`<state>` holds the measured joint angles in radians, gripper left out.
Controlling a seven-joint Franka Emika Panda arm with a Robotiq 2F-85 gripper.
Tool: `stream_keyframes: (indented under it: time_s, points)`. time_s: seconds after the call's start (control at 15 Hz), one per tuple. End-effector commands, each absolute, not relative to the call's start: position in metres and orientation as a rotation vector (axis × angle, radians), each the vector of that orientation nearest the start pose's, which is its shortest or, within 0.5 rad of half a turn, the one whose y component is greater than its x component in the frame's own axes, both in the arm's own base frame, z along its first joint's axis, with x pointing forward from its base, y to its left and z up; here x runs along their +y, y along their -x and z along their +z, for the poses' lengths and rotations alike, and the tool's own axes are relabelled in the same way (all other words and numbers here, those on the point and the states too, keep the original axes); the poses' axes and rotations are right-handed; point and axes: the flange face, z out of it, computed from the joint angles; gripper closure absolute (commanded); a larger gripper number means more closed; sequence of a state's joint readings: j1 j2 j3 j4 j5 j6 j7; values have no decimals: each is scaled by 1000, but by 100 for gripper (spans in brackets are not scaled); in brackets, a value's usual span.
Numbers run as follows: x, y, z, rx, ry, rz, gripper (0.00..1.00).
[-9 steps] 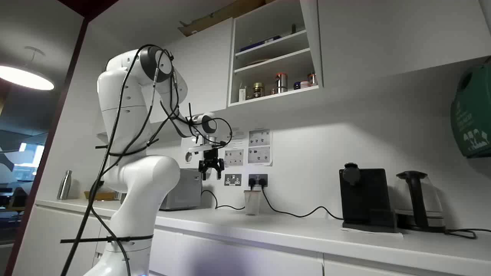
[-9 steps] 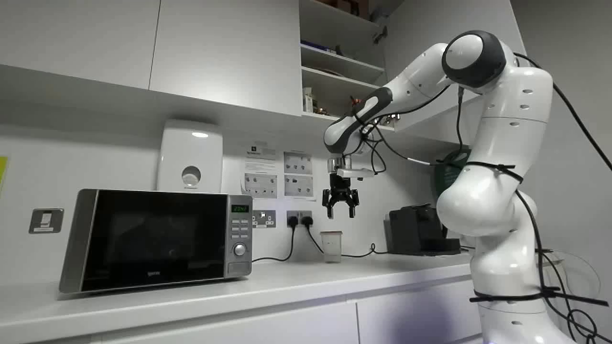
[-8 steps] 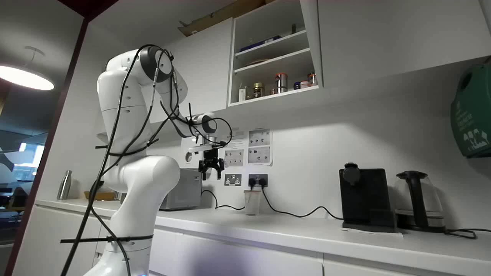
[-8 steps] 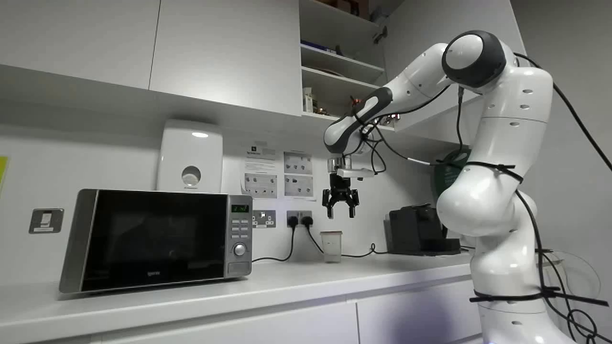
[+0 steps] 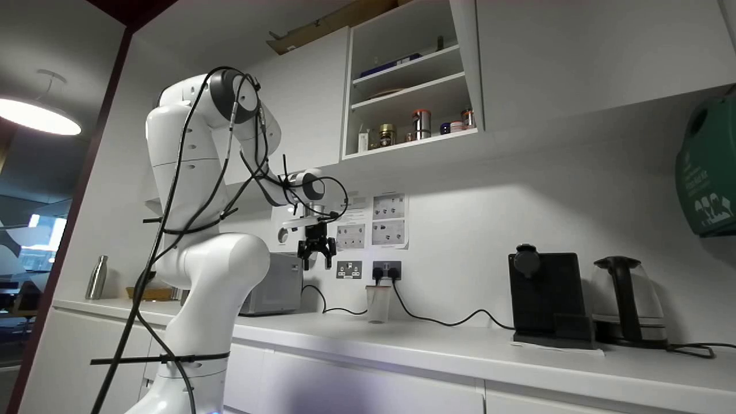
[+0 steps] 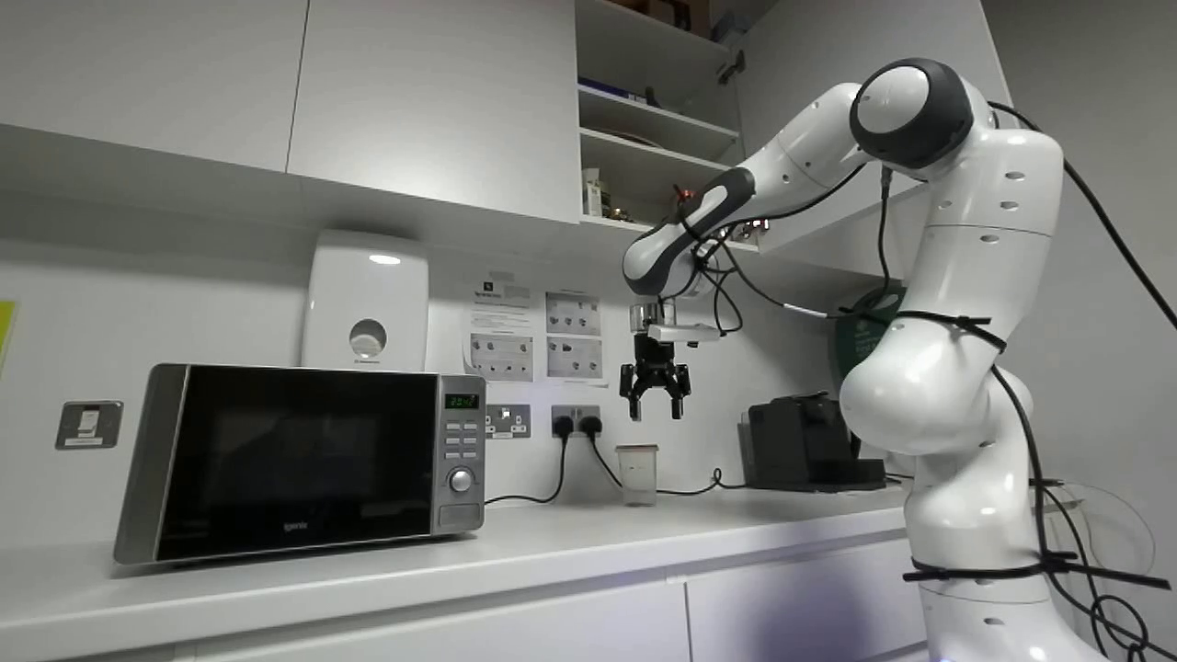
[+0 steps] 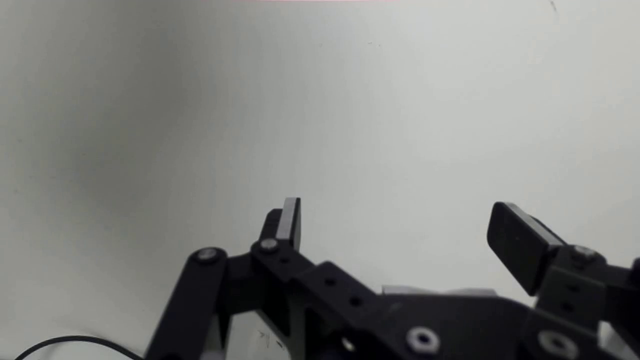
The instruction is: Remove the object from the shelve and put it on the base top
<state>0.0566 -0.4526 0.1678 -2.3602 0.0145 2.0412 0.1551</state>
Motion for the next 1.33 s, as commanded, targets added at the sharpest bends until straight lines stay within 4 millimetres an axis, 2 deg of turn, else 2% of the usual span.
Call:
stream_keyframes:
  time_s: [0.0, 0.27, 0.87, 1.27]
  points:
    - [102, -416, 508, -82, 3169, -216, 0]
    - [102, -416, 508, -82, 3169, -216, 0]
    - [81, -418, 586, 24, 3182, -625, 0]
    - [63, -431, 642, 156, 3182, -873, 0]
